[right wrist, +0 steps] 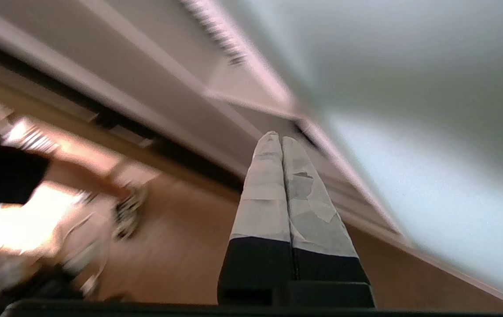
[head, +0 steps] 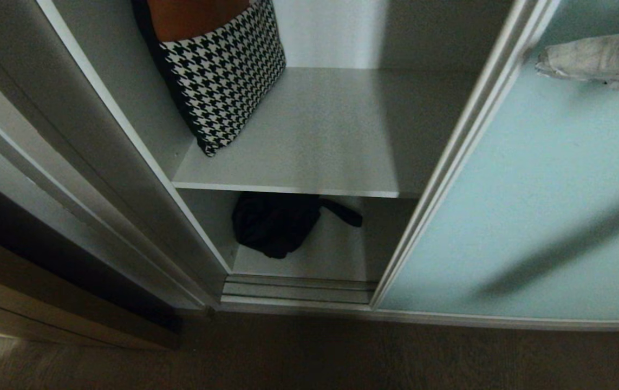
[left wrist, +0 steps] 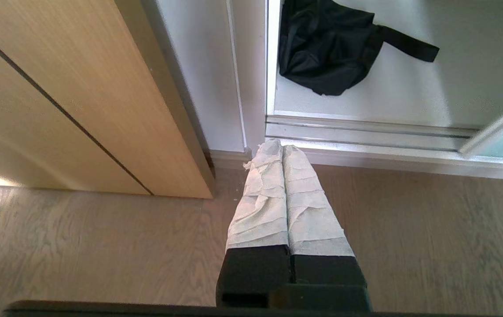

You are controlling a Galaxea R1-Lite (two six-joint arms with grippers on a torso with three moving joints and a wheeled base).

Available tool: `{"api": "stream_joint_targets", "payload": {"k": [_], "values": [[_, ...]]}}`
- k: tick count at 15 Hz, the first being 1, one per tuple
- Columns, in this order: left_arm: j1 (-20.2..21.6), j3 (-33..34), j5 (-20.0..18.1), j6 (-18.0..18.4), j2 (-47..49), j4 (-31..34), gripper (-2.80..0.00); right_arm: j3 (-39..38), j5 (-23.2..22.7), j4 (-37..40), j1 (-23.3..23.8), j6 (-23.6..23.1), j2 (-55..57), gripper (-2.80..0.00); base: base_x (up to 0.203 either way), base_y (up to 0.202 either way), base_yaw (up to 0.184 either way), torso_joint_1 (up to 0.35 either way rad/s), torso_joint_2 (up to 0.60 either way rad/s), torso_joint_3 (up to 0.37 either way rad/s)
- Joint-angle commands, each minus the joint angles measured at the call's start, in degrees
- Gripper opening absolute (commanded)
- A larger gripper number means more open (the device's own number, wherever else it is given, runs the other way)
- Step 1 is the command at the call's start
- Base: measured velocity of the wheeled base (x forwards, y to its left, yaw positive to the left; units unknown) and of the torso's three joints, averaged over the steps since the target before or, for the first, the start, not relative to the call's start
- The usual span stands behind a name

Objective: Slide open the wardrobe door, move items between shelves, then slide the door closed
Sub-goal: Close the door

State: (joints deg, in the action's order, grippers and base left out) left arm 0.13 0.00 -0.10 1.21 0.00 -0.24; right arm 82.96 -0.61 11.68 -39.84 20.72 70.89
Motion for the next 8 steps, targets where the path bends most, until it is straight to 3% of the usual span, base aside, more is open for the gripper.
{"api": "stream_joint_targets", "payload": {"k": [1,4,8], "values": [[0.04,0.0,0.01,0.02,0.09,-0.02,-2.8,0.02,0.36,0.06,-3.32,-0.57,-3.06,-2.8,0.0,0.0,0.0,0.0,0.0,0.0],[0.0,0.0,0.01,0.02,0.09,-0.02,-2.8,-1.53,1.0,0.31,-2.77,-1.55,-9.61,-2.8,0.0,0.0,0.0,0.0,0.0,0.0],[0.02,0.0,0.01,0.02,0.09,-0.02,-2.8,-2.52,2.77,1.39,11.87,-3.97,-15.84,-2.8,0.0,0.0,0.0,0.0,0.0,0.0]]}}
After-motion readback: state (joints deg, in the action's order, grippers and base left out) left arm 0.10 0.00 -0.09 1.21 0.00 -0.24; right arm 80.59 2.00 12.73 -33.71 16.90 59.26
